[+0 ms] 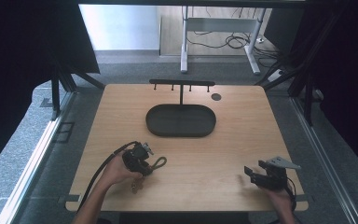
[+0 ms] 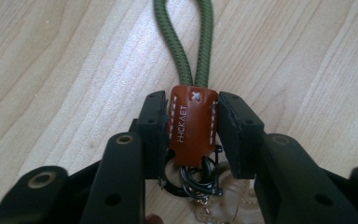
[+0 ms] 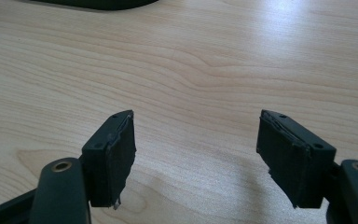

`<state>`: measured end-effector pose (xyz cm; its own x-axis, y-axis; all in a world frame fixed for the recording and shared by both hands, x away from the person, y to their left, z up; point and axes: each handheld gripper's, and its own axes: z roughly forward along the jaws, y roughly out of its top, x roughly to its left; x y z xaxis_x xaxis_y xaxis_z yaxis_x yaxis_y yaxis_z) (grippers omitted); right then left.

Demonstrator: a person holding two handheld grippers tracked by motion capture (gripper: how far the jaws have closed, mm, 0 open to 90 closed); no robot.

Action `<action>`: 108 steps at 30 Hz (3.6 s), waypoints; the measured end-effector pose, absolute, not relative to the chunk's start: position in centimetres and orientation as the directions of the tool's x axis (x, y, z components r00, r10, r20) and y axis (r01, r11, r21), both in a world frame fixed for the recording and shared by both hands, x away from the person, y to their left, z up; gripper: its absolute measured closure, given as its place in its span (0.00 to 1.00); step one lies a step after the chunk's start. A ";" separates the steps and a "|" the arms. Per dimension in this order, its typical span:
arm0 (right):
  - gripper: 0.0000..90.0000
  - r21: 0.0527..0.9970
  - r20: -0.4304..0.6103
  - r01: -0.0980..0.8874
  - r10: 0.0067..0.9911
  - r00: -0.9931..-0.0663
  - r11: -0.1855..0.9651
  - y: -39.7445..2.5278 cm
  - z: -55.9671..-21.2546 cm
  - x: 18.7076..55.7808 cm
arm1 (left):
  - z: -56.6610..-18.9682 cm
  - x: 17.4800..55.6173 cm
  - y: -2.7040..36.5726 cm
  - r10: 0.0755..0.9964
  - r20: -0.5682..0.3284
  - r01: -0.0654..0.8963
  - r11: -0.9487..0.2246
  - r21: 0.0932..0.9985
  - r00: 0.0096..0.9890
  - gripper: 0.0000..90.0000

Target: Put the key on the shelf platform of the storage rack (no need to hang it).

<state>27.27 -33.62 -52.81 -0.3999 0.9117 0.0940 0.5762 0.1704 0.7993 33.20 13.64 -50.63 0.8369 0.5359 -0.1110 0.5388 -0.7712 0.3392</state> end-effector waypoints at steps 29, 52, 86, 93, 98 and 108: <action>0.32 0.799 0.091 0.578 0.916 -0.391 0.168 -33.7 -52.9 27.3 | -47.0 33.0 13.2 0.484 -0.112 0.483 -0.770 0.418 0.868 0.74; 0.32 0.790 0.080 0.585 0.917 -0.392 0.181 -33.5 -53.1 27.4 | -42.6 33.7 13.4 0.480 -0.070 0.454 -0.756 0.472 0.874 0.74; 0.32 0.762 0.057 0.609 0.914 -0.401 0.220 -33.0 -53.9 27.7 | -40.5 34.1 11.7 0.451 -0.030 0.412 -0.782 0.467 0.892 0.74; 0.31 0.752 0.050 0.614 0.909 -0.413 0.237 -32.7 -53.9 27.7 | -40.2 34.1 11.3 0.439 -0.023 0.398 -0.789 0.468 0.898 0.74; 0.30 0.750 0.035 0.604 0.896 -0.442 0.269 -32.3 -54.0 27.7 | -40.3 34.0 11.0 0.435 -0.024 0.395 -0.793 0.463 0.900 0.74; 0.30 0.746 0.010 0.592 0.884 -0.467 0.305 -31.7 -54.0 27.7 | -40.2 34.1 10.8 0.433 -0.022 0.394 -0.797 0.458 0.901 0.74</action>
